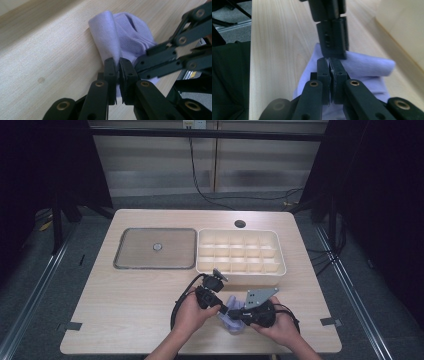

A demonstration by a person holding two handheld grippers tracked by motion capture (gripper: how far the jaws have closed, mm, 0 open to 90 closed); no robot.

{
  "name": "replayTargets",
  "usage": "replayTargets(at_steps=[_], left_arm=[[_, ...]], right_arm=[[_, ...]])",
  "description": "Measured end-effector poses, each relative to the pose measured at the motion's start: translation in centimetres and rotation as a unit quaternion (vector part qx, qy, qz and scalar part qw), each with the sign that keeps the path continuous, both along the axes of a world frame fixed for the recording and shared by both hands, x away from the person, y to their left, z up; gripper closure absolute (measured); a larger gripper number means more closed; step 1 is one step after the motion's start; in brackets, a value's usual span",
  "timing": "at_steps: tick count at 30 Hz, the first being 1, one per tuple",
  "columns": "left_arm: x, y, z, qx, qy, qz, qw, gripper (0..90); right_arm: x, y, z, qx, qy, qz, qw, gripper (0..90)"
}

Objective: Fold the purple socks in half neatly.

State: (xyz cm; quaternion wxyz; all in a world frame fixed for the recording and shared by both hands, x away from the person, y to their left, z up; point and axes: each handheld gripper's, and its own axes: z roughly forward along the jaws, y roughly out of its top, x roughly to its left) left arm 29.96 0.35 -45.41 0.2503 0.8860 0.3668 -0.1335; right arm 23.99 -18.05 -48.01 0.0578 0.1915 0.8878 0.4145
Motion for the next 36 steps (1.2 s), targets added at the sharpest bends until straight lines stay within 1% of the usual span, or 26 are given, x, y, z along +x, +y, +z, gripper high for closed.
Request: replayTargets(at_steps=[2, 3, 4, 6, 9, 12, 14, 17, 20, 23, 24, 26, 27, 29, 30, 33, 35, 36], left_arm=[[0.0, 0.0, 0.1, -0.001, 0.003, 0.000, 1.0000, 85.0], [0.0, 0.0, 0.1, -0.001, 0.003, -0.004, 1.0000, 85.0], [0.0, -0.1, 0.2, 0.002, 0.005, -0.006, 1.0000, 85.0], [-0.1, -0.1, 0.1, 0.003, 0.003, -0.006, 1.0000, 85.0], [-0.1, -0.1, -0.1, 0.004, 0.004, -0.003, 1.0000, 85.0], [0.0, 0.0, -0.1, 0.008, 0.004, -0.005, 0.9999, 85.0], [0.1, 0.1, -0.1, 0.010, 0.001, -0.005, 0.9999, 85.0], [0.1, 0.3, -0.1, 0.009, -0.002, 0.001, 1.0000, 85.1], [0.1, 0.3, 0.1, 0.011, 0.000, 0.002, 0.9999, 85.1], [0.1, 0.1, 0.2, 0.010, -0.002, -0.008, 0.9999, 85.0], [0.1, 0.1, 0.3, 0.010, -0.002, -0.010, 0.9999, 85.0], [0.0, 0.0, 0.3, 0.007, -0.001, -0.005, 1.0000, 85.0], [0.0, 0.1, 0.3, 0.006, -0.002, -0.003, 1.0000, 85.0], [0.1, 0.2, 0.3, 0.008, -0.001, -0.003, 1.0000, 85.0], [0.2, 0.3, 0.2, 0.010, -0.003, -0.002, 0.9999, 85.0], [0.3, 0.5, 0.1, 0.011, 0.001, 0.006, 0.9999, 85.0], [0.3, 0.5, 0.1, 0.016, 0.000, 0.004, 0.9999, 85.0], [0.3, 0.5, 0.1, 0.016, 0.000, 0.006, 0.9999, 85.0]], right_arm=[[0.1, 0.3, -0.3, -0.006, 0.001, 0.003, 1.0000, 87.8], [0.1, 0.4, -0.5, -0.009, 0.003, 0.002, 0.9999, 87.8], [0.1, 0.4, -0.7, -0.013, 0.005, 0.001, 0.9999, 87.9], [0.2, 0.5, -0.9, -0.013, 0.006, 0.002, 0.9999, 88.2], [0.2, 0.6, -1.2, -0.031, 0.002, 0.008, 0.9995, 88.2], [0.1, 0.4, -1.4, -0.025, 0.012, 0.003, 0.9996, 87.8], [0.1, 0.2, -1.0, -0.025, 0.003, 0.000, 0.9997, 87.8], [0.2, -0.5, -0.5, -0.018, 0.003, -0.008, 0.9998, 87.8], [0.2, -0.9, -0.7, -0.020, 0.006, -0.010, 0.9997, 87.6], [0.1, -0.7, -1.2, -0.030, 0.008, -0.007, 0.9995, 87.6], [0.1, -0.6, -1.3, -0.029, 0.009, -0.008, 0.9995, 87.6], [0.2, -0.8, -1.3, -0.021, 0.014, -0.012, 0.9996, 87.4], [0.3, -0.9, -1.2, -0.017, 0.013, -0.012, 0.9997, 87.2], [0.2, -1.3, -0.8, -0.011, 0.014, -0.017, 0.9997, 86.8], [0.2, -1.7, -0.4, -0.004, 0.014, -0.021, 0.9997, 86.7], [0.4, -3.1, 0.2, 0.001, 0.007, -0.034, 0.9994, 86.5], [0.6, -4.4, 0.5, 0.007, 0.007, -0.051, 0.9986, 86.5], [0.6, -4.8, 0.5, 0.009, 0.007, -0.055, 0.9984, 86.6]])
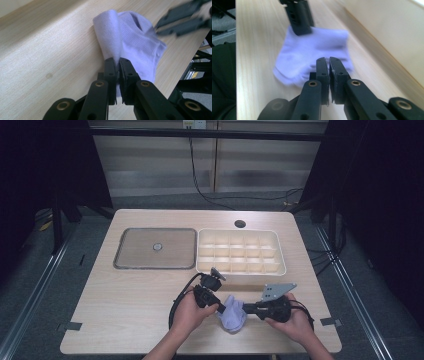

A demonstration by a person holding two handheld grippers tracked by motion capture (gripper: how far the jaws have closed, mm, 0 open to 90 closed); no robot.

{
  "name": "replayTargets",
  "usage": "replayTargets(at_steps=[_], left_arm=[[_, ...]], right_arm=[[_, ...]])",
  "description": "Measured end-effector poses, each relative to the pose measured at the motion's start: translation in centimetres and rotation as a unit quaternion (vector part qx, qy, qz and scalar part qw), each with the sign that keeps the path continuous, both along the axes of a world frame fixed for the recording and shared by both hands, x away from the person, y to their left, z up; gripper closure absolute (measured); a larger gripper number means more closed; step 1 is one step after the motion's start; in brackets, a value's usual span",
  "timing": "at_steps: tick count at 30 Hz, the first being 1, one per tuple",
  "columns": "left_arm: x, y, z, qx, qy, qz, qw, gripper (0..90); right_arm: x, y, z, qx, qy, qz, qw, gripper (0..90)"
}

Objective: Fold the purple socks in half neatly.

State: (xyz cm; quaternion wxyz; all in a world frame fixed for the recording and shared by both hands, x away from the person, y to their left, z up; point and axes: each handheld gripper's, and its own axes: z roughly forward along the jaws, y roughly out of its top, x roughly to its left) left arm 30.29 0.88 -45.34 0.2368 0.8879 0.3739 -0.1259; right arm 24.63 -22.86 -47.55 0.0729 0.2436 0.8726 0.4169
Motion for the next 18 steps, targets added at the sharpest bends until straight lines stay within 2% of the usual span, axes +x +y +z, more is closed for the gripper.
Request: replayTargets(at_steps=[4, 6, 8, 12, 18], left_arm=[[0.0, -0.1, 0.0, 0.000, -0.002, -0.001, 1.0000, 85.0], [0.0, 0.0, 0.0, -0.003, -0.002, 0.000, 1.0000, 85.0], [0.0, 0.0, 0.1, -0.003, -0.001, 0.000, 1.0000, 85.0], [0.0, 0.1, 0.3, -0.003, -0.001, -0.003, 1.0000, 85.0], [0.1, 0.4, 0.4, -0.006, -0.003, 0.002, 1.0000, 84.9]], right_arm=[[0.1, -1.2, -0.6, 0.009, 0.018, -0.011, 0.9997, 86.8], [0.1, -1.1, -1.0, -0.007, 0.021, -0.008, 0.9997, 86.9], [0.1, -0.9, -1.4, -0.007, 0.027, -0.007, 0.9996, 86.8], [0.1, -0.3, -1.6, -0.022, 0.026, 0.002, 0.9994, 86.9], [0.3, -0.9, -1.4, -0.018, 0.026, -0.004, 0.9995, 86.9]])
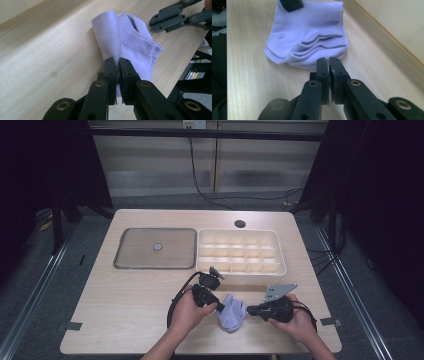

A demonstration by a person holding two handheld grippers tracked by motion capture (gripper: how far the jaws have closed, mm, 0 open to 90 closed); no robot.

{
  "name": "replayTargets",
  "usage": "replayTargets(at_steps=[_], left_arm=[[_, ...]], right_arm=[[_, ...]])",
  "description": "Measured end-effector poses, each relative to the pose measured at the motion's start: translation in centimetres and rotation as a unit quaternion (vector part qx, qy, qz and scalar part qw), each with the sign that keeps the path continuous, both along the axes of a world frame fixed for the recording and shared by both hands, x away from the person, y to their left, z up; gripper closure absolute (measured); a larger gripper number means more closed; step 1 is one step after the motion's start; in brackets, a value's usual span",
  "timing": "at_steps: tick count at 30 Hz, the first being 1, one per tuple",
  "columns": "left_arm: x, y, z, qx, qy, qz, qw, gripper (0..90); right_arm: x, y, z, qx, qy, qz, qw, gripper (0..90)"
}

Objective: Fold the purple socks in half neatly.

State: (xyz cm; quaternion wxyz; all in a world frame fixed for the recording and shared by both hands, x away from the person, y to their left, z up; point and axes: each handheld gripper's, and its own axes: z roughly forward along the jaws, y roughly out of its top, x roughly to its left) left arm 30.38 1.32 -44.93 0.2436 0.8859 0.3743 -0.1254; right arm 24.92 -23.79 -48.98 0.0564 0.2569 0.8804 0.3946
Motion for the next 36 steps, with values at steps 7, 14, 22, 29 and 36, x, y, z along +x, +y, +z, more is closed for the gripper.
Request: replayTargets(at_steps=[7, 14, 22, 29, 36], left_arm=[[-0.1, -0.3, 0.2, -0.005, 0.000, -0.004, 1.0000, 84.8], [-0.4, -0.9, 0.9, -0.012, -0.003, -0.019, 0.9997, 84.8], [-0.8, -1.9, 1.1, -0.021, -0.004, -0.028, 0.9994, 85.0], [-1.1, -2.4, 0.8, -0.023, -0.003, -0.034, 0.9991, 85.2], [-1.3, -2.9, 1.0, -0.024, -0.004, -0.044, 0.9987, 85.8]], right_arm=[[0.0, 0.8, -0.5, -0.014, 0.003, 0.010, 0.9998, 86.7], [0.0, 1.2, -0.7, -0.016, 0.007, 0.015, 0.9997, 86.7], [0.0, 1.9, -0.9, -0.019, 0.009, 0.026, 0.9994, 86.8], [0.0, 2.5, -0.9, -0.020, 0.007, 0.030, 0.9993, 86.9], [-0.2, 3.2, -0.9, -0.019, 0.007, 0.035, 0.9992, 86.9]])
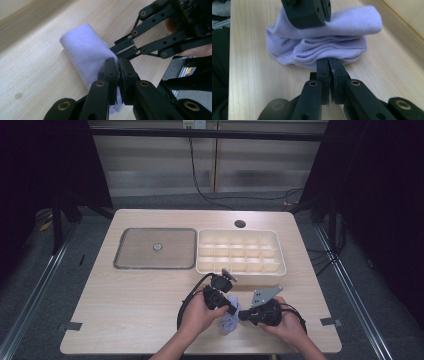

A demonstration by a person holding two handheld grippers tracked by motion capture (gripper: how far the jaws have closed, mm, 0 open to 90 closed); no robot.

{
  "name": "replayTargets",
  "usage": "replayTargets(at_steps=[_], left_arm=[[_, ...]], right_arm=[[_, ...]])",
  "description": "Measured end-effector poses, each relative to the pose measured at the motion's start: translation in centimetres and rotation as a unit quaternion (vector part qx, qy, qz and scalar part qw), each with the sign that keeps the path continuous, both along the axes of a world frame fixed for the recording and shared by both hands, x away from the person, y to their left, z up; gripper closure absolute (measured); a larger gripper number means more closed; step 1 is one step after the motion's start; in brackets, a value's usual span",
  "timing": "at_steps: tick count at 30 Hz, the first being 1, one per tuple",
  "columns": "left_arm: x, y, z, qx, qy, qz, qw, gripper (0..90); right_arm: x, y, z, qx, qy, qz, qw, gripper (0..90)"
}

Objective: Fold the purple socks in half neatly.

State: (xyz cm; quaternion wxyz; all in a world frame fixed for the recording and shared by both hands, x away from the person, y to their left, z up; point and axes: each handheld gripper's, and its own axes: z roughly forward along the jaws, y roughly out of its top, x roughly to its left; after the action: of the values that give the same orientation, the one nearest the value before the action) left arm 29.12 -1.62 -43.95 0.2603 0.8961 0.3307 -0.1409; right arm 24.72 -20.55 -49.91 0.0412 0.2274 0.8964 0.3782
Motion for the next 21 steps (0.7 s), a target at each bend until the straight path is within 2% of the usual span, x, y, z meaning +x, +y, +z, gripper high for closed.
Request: replayTargets(at_steps=[6, 10, 11, 18, 21], left_arm=[[-0.2, -0.3, -0.6, -0.002, 0.002, -0.001, 1.0000, 85.7], [-0.1, -0.2, -0.8, -0.001, 0.005, 0.000, 1.0000, 85.7], [-0.1, -0.2, -1.0, -0.007, 0.004, 0.005, 1.0000, 85.6], [-0.3, -0.4, -1.5, -0.002, 0.001, 0.000, 1.0000, 85.4], [-0.3, -0.5, -1.7, -0.007, 0.002, 0.000, 1.0000, 85.3]], right_arm=[[-0.1, 0.4, 0.0, -0.003, -0.001, 0.002, 1.0000, 86.9], [-0.1, 0.4, 0.0, -0.001, 0.001, -0.001, 1.0000, 86.3], [-0.1, 0.4, 0.0, 0.000, 0.000, -0.001, 1.0000, 86.2], [-0.2, 0.2, 0.0, -0.002, 0.000, -0.003, 1.0000, 85.6], [-0.2, 0.0, 0.0, -0.001, 0.003, -0.007, 1.0000, 85.7]])
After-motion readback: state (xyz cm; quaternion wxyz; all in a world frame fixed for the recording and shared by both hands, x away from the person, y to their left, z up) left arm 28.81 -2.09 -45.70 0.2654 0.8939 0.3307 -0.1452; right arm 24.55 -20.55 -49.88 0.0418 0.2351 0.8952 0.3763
